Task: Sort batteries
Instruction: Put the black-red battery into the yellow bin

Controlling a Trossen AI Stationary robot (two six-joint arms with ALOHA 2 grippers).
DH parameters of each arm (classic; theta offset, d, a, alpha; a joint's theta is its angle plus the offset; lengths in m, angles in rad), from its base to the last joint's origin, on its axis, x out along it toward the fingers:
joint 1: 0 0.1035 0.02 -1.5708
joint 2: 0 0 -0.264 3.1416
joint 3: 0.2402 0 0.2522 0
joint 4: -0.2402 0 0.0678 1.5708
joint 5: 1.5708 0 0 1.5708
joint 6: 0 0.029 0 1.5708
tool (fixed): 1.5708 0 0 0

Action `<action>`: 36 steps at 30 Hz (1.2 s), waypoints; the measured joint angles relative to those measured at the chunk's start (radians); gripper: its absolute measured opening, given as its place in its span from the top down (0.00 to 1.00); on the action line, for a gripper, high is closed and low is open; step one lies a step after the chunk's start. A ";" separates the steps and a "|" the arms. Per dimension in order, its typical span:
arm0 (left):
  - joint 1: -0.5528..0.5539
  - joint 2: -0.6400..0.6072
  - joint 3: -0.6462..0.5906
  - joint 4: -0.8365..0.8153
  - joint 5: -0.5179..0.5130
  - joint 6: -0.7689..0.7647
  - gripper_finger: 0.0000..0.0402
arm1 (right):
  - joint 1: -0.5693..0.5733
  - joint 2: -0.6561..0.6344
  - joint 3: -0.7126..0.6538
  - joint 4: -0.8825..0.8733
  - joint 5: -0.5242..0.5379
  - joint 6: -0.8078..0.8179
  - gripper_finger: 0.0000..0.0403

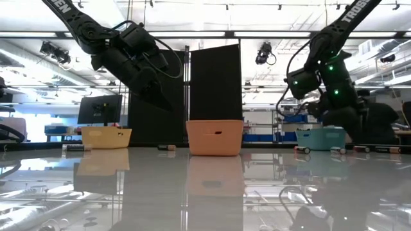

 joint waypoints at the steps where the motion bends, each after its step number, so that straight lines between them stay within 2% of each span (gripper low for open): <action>1: 0.000 0.000 0.000 0.000 0.000 0.000 0.99 | -0.010 0.000 -0.001 0.010 -0.019 0.011 0.65; 3: 0.000 0.000 0.000 0.000 0.000 -0.001 0.99 | -0.033 0.002 -0.011 0.019 -0.052 0.023 0.65; 11: 0.000 0.000 0.000 0.000 0.005 -0.001 0.99 | -0.126 0.008 -0.043 0.046 -0.059 0.017 0.64; 18: 0.000 0.000 0.000 0.000 0.008 -0.002 0.99 | -0.168 0.008 -0.043 0.078 -0.128 -0.030 0.64; 22: 0.000 0.000 0.000 0.000 0.008 -0.002 0.99 | -0.170 0.008 -0.043 0.078 -0.143 -0.041 0.66; 27: 0.000 0.000 0.000 0.000 0.009 -0.009 0.99 | -0.163 0.008 -0.061 0.105 -0.211 -0.079 0.71; 36: 0.000 -0.001 0.000 0.048 0.004 -0.009 0.99 | -0.095 0.004 -0.077 0.116 -0.212 -0.080 0.83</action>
